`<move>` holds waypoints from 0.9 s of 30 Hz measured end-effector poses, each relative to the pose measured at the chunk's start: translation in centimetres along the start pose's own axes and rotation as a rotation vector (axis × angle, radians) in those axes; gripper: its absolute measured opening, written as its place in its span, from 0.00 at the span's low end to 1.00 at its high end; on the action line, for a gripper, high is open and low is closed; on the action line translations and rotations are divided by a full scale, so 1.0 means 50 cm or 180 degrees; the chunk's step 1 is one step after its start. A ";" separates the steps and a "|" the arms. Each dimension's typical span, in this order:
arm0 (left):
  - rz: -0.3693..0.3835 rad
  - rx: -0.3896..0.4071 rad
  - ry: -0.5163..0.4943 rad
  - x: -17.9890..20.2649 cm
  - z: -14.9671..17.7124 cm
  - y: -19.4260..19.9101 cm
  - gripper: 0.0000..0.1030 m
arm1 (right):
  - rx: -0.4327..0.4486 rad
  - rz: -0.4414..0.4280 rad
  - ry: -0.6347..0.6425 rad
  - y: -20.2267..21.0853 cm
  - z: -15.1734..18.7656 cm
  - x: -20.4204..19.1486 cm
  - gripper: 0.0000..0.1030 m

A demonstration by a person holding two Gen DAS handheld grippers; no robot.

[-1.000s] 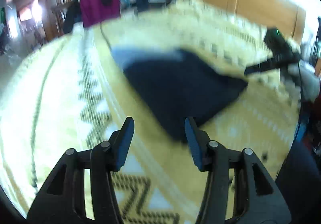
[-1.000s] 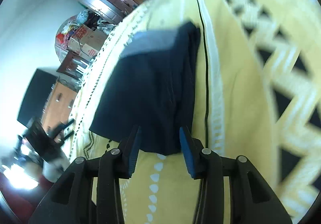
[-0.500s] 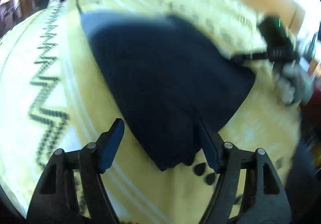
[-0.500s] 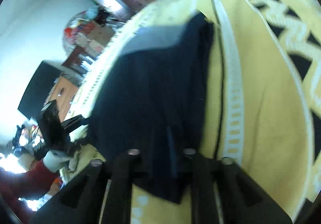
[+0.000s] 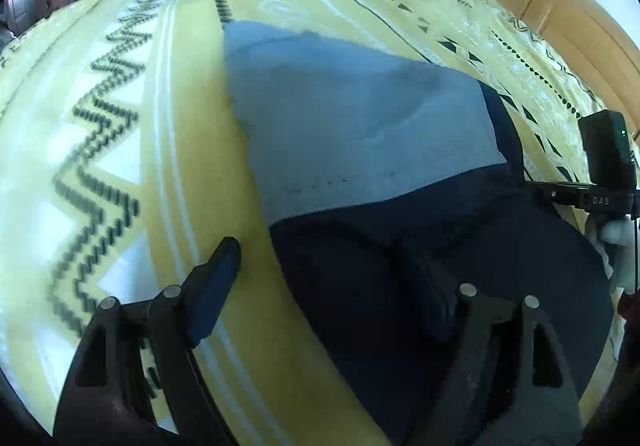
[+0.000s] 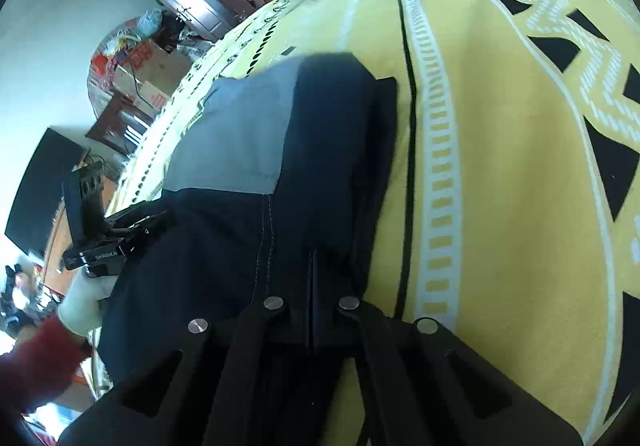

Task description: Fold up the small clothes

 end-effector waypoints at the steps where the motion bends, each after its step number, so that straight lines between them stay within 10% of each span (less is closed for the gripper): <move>1: -0.0016 0.0037 -0.0058 0.010 -0.001 0.013 0.64 | -0.0005 0.0078 0.0058 0.002 0.002 -0.007 0.00; 7: -0.0032 0.0563 -0.0049 0.001 -0.080 0.108 0.53 | 0.0256 0.0317 0.0465 0.079 -0.031 -0.087 0.12; 12: -0.0793 -0.0136 -0.0378 -0.005 -0.115 -0.091 0.58 | -0.0046 0.0857 0.0318 0.001 -0.157 -0.030 0.05; 16: -0.0712 -0.0009 -0.0313 0.002 -0.109 -0.035 0.48 | -0.0203 0.0976 0.0295 -0.020 -0.181 -0.033 0.08; 22: -0.0205 0.0505 -0.0493 0.100 0.048 0.150 0.49 | 0.0150 0.0803 0.0676 0.126 -0.014 -0.126 0.14; 27: -0.0268 -0.0024 -0.0768 0.155 0.185 0.062 0.55 | -0.0026 0.0652 0.0549 0.113 0.184 -0.148 0.19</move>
Point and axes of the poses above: each gripper's, at about its wrist camera, not at the fingertips, and y roughly against the way its jaws point, x to its right, z to its underside, the point moved 5 cm from there along -y, roughly the way its jaws point, and after that the axes turned 13 degrees about -x, right-handed, at the moved point
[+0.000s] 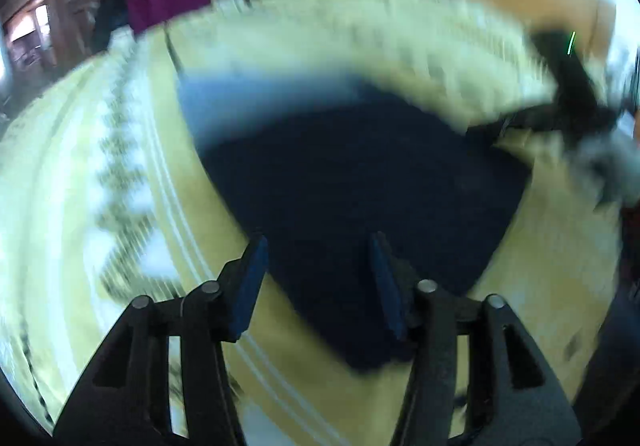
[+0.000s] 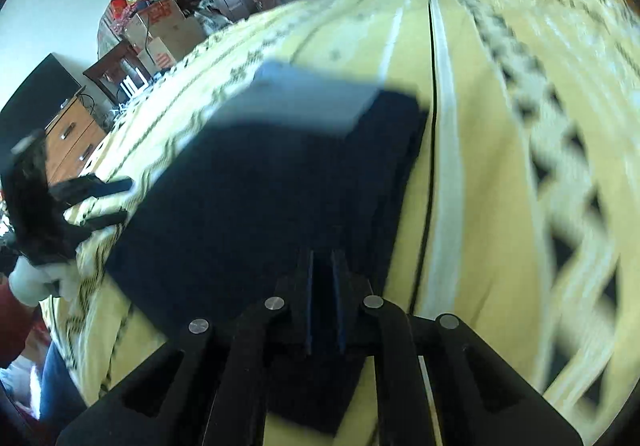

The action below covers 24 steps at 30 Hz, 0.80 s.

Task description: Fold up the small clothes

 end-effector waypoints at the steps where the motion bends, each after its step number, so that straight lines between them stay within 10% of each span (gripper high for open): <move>1: 0.0034 -0.0197 0.0054 -0.001 0.026 -0.049 0.60 | -0.0094 0.0021 -0.0009 -0.026 0.015 -0.007 0.23; 9: 0.0050 0.0285 0.0261 -0.003 0.006 0.035 0.60 | 0.0195 0.0155 -0.0014 0.027 0.032 -0.050 0.26; 12: 0.0021 -0.0160 0.0406 -0.024 0.024 -0.069 0.68 | 0.0007 0.0185 -0.0081 -0.011 0.056 -0.050 0.31; 18: -0.0014 -0.0020 0.0447 -0.034 0.019 -0.019 0.71 | 0.0095 0.0438 -0.0092 0.011 0.074 -0.075 0.33; 24: -0.0412 -0.0177 0.1195 -0.124 0.133 0.026 0.75 | 0.0214 0.0877 -0.0125 0.057 0.145 -0.155 0.77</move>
Point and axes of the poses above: each gripper's, at about its wrist camera, not at the fingertips, and y roughly against the way its jaws point, x to its right, z to its underside, the point moved 5 cm from there along -y, roughly the way its jaws point, and after that the axes turned 13 degrees about -x, right-handed, at the moved point
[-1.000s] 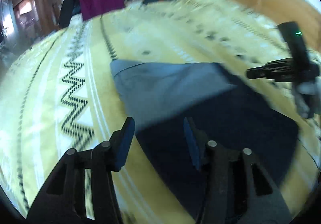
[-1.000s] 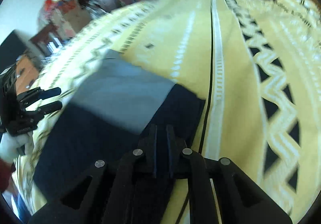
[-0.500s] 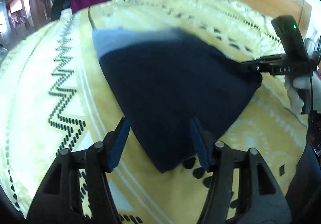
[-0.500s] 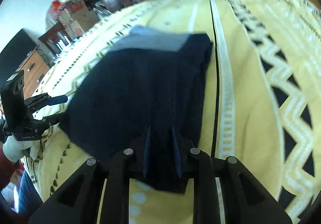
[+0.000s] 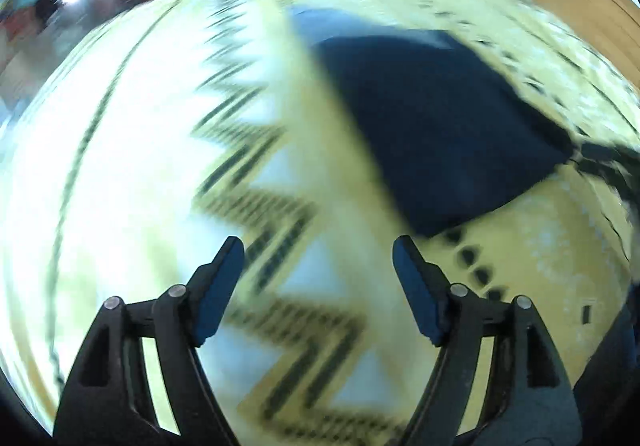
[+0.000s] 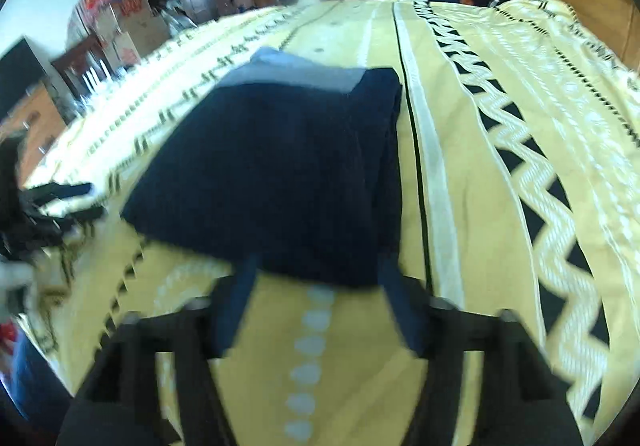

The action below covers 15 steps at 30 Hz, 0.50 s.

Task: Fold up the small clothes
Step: 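Open both grippers and pull them back from the folded shirt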

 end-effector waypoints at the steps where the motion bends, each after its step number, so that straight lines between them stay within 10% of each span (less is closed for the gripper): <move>1: -0.0060 -0.0066 0.0134 -0.021 0.013 -0.009 0.76 | -0.0054 0.0134 0.0024 -0.007 0.016 -0.013 0.77; 8: -0.0324 -0.0256 0.0394 -0.027 0.019 -0.067 1.00 | -0.0306 0.0524 -0.0206 -0.057 0.067 -0.045 0.82; 15: -0.0565 -0.0376 0.0455 -0.033 -0.005 -0.101 1.00 | -0.0466 0.0713 -0.0324 -0.105 0.078 -0.042 1.00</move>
Point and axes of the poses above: each gripper's, at about its wrist camera, not at the fingertips, and y roughly against the way its jaws point, x to its right, z to its underside, the point moved 5 cm from there along -y, roughly the way its jaws point, and after that the axes turned 13 degrees about -x, right-handed, at the moved point
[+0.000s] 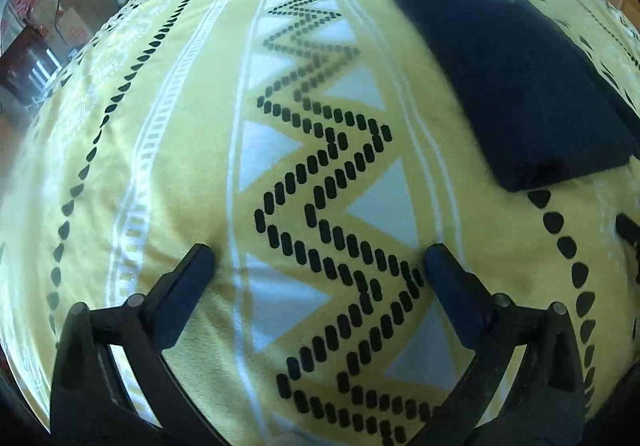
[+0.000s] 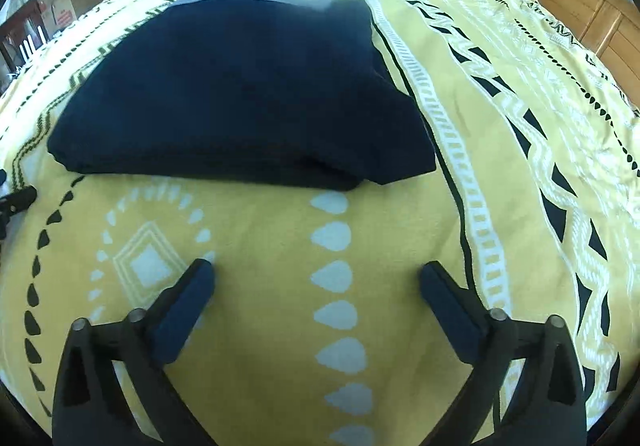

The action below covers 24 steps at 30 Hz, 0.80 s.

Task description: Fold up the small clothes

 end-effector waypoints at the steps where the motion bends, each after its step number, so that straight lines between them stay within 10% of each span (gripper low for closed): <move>1: -0.0007 -0.0009 0.0012 0.001 -0.006 -0.003 1.00 | -0.0016 -0.0039 -0.0014 -0.002 0.000 0.003 1.00; 8: -0.0128 -0.0174 0.0325 0.012 -0.031 -0.010 1.00 | -0.0126 -0.0098 0.0034 -0.005 -0.006 0.016 1.00; 24: -0.0251 0.0298 0.0471 0.014 -0.053 -0.033 1.00 | 0.0250 -0.0199 -0.0003 -0.017 -0.004 0.029 1.00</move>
Point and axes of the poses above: each gripper's, at about its wrist camera, not at the fingertips, and y roughly against the way its jaws point, x to its right, z to its underside, the point moved 5 cm from there along -y, roughly the way its jaws point, and after that the axes turned 13 degrees about -x, right-handed, at the moved point
